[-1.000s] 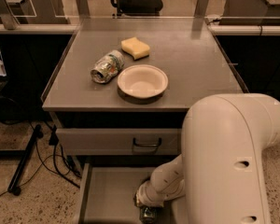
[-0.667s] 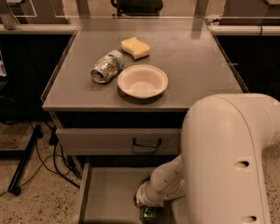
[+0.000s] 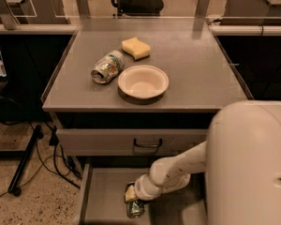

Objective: Pick green can from middle drawer and place on counter

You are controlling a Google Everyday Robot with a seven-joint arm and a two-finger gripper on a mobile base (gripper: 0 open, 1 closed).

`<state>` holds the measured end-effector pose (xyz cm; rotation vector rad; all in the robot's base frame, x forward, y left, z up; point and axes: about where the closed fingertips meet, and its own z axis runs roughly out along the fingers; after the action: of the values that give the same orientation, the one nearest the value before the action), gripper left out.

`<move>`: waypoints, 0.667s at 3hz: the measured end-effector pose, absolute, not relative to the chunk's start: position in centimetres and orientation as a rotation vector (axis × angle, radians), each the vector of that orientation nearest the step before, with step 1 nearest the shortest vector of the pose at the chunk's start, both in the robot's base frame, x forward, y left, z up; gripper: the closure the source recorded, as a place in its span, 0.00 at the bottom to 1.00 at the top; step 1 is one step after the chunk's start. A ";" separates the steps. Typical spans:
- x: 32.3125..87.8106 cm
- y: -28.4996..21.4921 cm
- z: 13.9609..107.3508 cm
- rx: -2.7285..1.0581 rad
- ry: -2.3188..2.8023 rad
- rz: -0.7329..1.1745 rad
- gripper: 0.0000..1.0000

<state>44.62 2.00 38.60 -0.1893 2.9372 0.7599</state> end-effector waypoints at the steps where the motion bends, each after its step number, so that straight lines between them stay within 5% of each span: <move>1: 48.1 0.5 43.0 -0.386 2.805 0.847 1.00; 2: 50.7 -5.5 47.4 -0.538 2.681 0.906 1.00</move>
Offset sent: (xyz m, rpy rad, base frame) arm 0.0092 -0.1334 0.1240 0.2143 -0.0901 0.4916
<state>50.71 -5.48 47.42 -0.5377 2.6811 0.9057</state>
